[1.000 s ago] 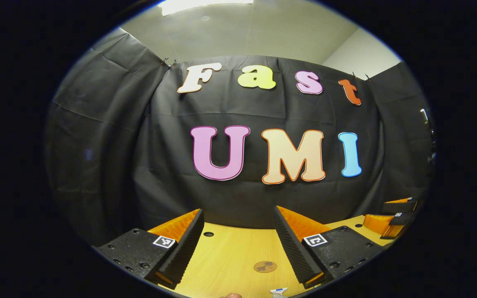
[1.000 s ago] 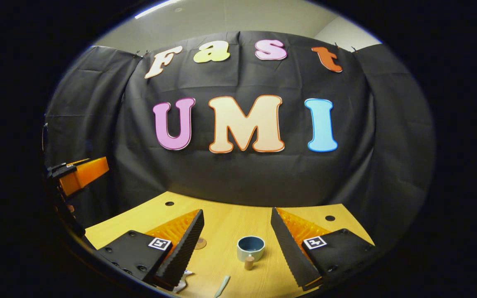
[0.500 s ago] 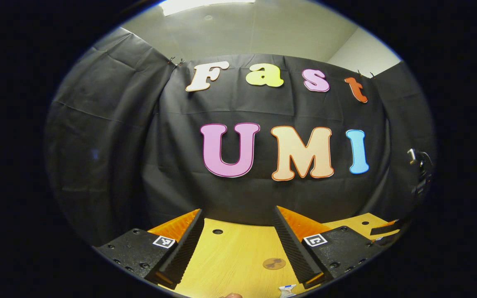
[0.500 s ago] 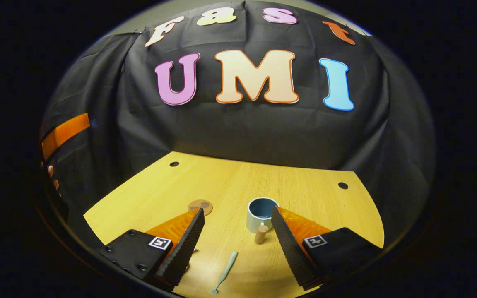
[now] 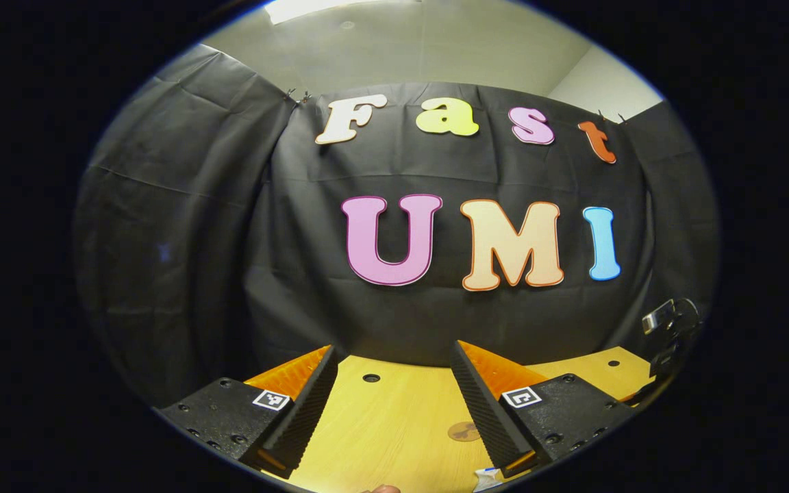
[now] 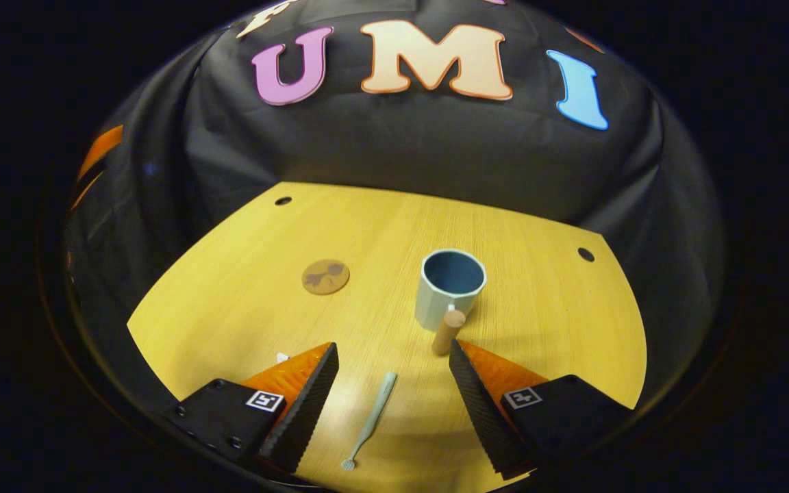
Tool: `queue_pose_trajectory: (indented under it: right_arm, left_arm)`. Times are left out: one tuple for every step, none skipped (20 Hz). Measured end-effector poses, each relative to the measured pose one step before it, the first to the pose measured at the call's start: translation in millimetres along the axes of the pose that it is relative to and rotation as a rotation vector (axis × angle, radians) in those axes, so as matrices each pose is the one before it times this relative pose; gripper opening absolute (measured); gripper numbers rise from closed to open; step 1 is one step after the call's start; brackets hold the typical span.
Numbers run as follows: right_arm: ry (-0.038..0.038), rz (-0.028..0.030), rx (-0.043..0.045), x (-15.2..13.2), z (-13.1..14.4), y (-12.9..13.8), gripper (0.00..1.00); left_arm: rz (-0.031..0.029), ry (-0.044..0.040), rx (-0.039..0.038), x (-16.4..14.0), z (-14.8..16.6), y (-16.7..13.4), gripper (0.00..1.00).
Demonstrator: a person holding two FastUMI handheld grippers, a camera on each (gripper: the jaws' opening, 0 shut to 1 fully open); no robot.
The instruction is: Put the toothbrush and toothpaste on the desktop into the cup, then pick up the cup and place it on the coaster on the desktop.
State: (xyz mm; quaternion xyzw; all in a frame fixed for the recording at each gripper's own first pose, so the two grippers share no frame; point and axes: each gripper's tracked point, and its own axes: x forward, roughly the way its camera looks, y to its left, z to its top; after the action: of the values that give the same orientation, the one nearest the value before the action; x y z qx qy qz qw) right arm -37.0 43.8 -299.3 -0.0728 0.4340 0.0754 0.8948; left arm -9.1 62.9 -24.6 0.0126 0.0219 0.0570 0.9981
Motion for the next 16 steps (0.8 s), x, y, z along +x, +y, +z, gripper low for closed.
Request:
queue_pose_trajectory:
  right_arm:
    - [0.02813,0.00011,0.00021,3.78,-5.82,0.57,1.0]
    - [0.02824,0.00367,0.00222,5.22,-5.9,1.44,1.0]
    - [0.03264,0.0055,0.00502,4.83,-6.15,2.2,1.0]
    - [0.03483,0.00298,0.00604,5.4,-7.31,0.79,1.0]
    - [0.0259,0.00232,0.00353,4.42,-3.43,0.2,1.0]
    - [0.02692,-0.00375,0.00002,3.6,-5.03,-1.15,1.0]
    - [0.02314,-0.00184,-0.00301,4.45,-2.81,-0.14,1.0]
    - [0.02628,-0.00424,-0.00535,5.45,-5.21,-0.17,1.0]
    - [0.02359,-0.00519,-0.00228,4.61,-3.21,-0.12,1.0]
    - [0.02173,-0.00657,-0.00377,4.26,-4.07,-0.36,1.0]
    - [0.01882,-0.00403,-0.00482,3.66,-2.89,-0.08,1.0]
    - [0.01659,-0.0016,-0.00506,2.5,-3.09,0.5,1.0]
    - [0.01933,-0.00378,-0.00708,4.0,-3.75,0.83,1.0]
    - [0.02233,-0.00265,-0.00588,3.29,-4.86,-0.14,1.0]
    - [0.02258,-0.0003,-0.00368,1.87,-4.21,0.2,1.0]
    - [0.02359,-0.00213,-0.00237,2.55,-4.19,0.13,1.0]
  left_arm:
    - [0.00215,0.00428,-0.00027,1.22,-1.98,1.46,0.98]
    - [0.002,0.0046,-0.0011,0.32,-0.64,2.06,0.96]
    - [0.00227,0.00539,-0.00073,1.6,-2.28,1.51,0.96]
    - [0.00274,0.004,-0.0004,1.64,-1.16,1.69,0.96]
    - [0.00174,0.00354,-0.00005,-0.02,-2.41,2.85,0.96]
    - [0.00323,0.00408,0.00159,0.09,-2.13,2.23,0.97]
    - [0.00336,0.00275,0.00117,1.78,-0.25,1.92,0.96]
    - [0.00202,0.00213,-0.00044,1.29,-0.46,2.08,0.96]
    - [0.00304,0.0038,-0.00118,2.06,-0.94,1.91,0.96]
    - [0.00275,0.00588,-0.00086,0.73,-1.45,2.13,0.96]
    - [0.00542,0.00523,0.00022,-0.09,-3.83,3.56,0.96]
    - [0.0043,0.00375,-0.00103,1.28,-0.32,2.9,0.96]
    - [0.00433,0.00369,-0.00179,1.26,-1.89,2.22,0.96]
    - [0.00456,0.00407,-0.00164,0.73,-1.16,1.97,0.96]
    - [0.00285,0.00421,-0.00168,-0.57,-1.92,2.89,0.96]
    - [0.00176,0.00255,-0.0019,1.16,-1.01,1.33,0.96]
